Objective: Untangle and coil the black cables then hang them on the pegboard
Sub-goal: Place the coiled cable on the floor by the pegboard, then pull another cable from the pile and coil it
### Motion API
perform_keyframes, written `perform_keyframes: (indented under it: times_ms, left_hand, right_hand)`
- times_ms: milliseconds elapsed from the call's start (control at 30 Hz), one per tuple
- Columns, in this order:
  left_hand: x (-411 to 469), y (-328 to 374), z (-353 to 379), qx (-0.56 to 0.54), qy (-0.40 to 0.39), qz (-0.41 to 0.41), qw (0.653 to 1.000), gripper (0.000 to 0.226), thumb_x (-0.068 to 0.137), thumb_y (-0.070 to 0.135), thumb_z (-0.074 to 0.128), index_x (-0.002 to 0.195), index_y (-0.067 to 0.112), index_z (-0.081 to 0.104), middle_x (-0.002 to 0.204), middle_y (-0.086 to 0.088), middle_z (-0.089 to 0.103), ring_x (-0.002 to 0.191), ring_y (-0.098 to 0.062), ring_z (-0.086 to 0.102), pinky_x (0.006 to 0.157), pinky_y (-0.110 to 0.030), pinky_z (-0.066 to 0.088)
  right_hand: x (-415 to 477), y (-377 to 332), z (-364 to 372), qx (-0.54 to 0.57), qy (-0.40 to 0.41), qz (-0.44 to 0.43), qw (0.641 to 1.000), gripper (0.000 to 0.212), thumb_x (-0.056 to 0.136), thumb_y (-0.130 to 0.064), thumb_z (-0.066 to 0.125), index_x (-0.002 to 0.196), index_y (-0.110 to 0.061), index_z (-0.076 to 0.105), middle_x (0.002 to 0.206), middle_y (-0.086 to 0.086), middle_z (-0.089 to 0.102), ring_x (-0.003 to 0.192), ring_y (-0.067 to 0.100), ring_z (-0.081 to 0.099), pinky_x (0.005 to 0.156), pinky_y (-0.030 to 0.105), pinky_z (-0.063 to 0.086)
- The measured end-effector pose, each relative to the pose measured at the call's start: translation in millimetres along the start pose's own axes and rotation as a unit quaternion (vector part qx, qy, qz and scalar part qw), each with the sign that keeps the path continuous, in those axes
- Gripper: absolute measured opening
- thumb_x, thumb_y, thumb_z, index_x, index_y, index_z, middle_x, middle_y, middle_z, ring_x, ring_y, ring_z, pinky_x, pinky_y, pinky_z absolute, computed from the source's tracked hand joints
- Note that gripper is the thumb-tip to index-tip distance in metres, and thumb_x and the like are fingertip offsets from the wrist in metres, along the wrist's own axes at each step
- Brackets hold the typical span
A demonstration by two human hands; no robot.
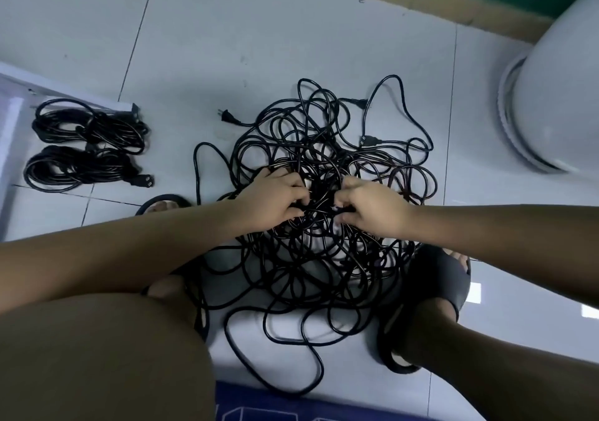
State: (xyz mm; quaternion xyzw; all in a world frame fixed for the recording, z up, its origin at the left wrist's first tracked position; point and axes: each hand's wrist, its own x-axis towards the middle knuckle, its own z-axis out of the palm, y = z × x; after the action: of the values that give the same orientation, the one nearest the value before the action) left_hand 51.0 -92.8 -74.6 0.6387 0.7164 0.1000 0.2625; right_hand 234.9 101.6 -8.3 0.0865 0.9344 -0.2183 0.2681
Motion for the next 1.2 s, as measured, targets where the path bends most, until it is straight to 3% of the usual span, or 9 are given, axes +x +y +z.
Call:
perform_keyframes:
  times_ms: [233,300,400,533,767,867,967,1067,1200]
  left_hand:
    - [-2.8,10.2,-38.6,-0.098,0.037,-0.019,0.994,0.014,0.109,0.037,0.054,0.098,0.037,0.062,0.094,0.016,0.069,0.098,-0.006,0.061,0.113,-0.047,0.037]
    - [-4.6,18.5,-48.1,-0.107,0.026,-0.005,0.994,0.005,0.108,0.037,0.056,0.109,0.038,0.061,0.103,0.017,0.070,0.103,-0.005,0.061,0.113,-0.045,0.036]
    - [-8.3,28.7,-57.2,-0.074,-0.018,-0.001,0.997,0.041,0.105,0.042,0.062,0.145,0.036,0.053,0.132,0.018,0.065,0.120,-0.005,0.054,0.114,-0.044,0.034]
    - [-7.2,30.5,-60.3,-0.054,-0.013,-0.026,0.998,0.058,0.100,0.039,0.071,0.153,0.035,0.047,0.129,0.016,0.065,0.096,0.002,0.055,0.107,-0.041,0.045]
    - [2.3,23.2,-53.8,-0.026,-0.132,-0.053,0.990,0.015,0.099,0.040,0.074,0.110,0.031,0.071,0.105,0.013,0.072,0.092,-0.005,0.065,0.085,-0.035,0.056]
    - [6.3,26.3,-46.7,-0.014,-0.157,-0.064,0.985,0.014,0.103,0.041,0.069,0.102,0.028,0.072,0.087,0.011,0.068,0.084,-0.010,0.064,0.081,-0.035,0.053]
    - [9.3,26.3,-42.4,-0.031,-0.127,-0.080,0.988,0.020,0.106,0.042,0.063,0.096,0.026,0.071,0.075,0.008,0.064,0.085,-0.014,0.065,0.087,-0.040,0.054]
    - [8.8,30.9,-41.7,-0.036,-0.104,-0.088,0.990,0.023,0.107,0.043,0.061,0.098,0.024,0.070,0.083,0.002,0.063,0.075,-0.009,0.058,0.064,-0.031,0.041]
    - [3.4,34.1,-33.0,-0.045,-0.104,-0.095,0.989,0.026,0.107,0.042,0.060,0.085,0.029,0.062,0.073,0.004,0.064,0.068,-0.010,0.057,0.057,-0.030,0.034]
  right_hand:
    - [-37.0,1.7,-65.4,0.185,-0.015,0.029,0.982,0.020,0.101,-0.041,0.075,0.092,-0.024,0.070,0.080,-0.005,0.070,0.075,0.018,0.064,0.072,0.036,0.049]
    - [-47.2,-1.5,-83.7,0.232,-0.015,0.036,0.972,0.016,0.102,-0.038,0.075,0.093,-0.026,0.072,0.081,-0.005,0.074,0.077,0.024,0.069,0.077,0.044,0.056]
    - [-63.7,-8.5,-108.1,0.286,0.012,0.038,0.957,0.014,0.104,-0.031,0.073,0.096,-0.019,0.074,0.085,0.000,0.076,0.077,0.022,0.072,0.078,0.046,0.058]
    - [-86.1,-3.6,-130.9,0.344,0.060,0.054,0.936,0.015,0.105,-0.024,0.070,0.099,-0.010,0.071,0.085,0.002,0.074,0.073,0.014,0.068,0.069,0.031,0.053]
    - [-85.1,43.2,-111.9,0.176,0.151,0.146,0.962,0.010,0.102,-0.034,0.074,0.098,-0.025,0.074,0.082,-0.013,0.073,0.073,-0.004,0.063,0.075,0.015,0.048]
    - [-79.2,56.5,-96.8,0.085,0.128,0.141,0.978,0.010,0.101,-0.022,0.070,0.111,-0.022,0.074,0.102,-0.005,0.074,0.096,0.013,0.070,0.094,0.033,0.053]
    - [-80.6,59.3,-79.7,0.050,0.105,0.133,0.984,0.011,0.099,-0.019,0.066,0.109,-0.019,0.072,0.107,0.002,0.074,0.100,0.024,0.071,0.093,0.040,0.056]
    - [-92.2,46.8,-47.7,0.103,0.028,0.101,0.989,0.015,0.102,-0.039,0.066,0.104,-0.025,0.072,0.096,-0.009,0.075,0.091,0.013,0.072,0.089,0.036,0.058]
    - [-102.3,26.7,15.2,0.023,-0.069,0.039,0.997,0.043,0.099,-0.062,0.065,0.125,-0.028,0.065,0.108,-0.007,0.075,0.098,0.021,0.071,0.087,0.039,0.058]
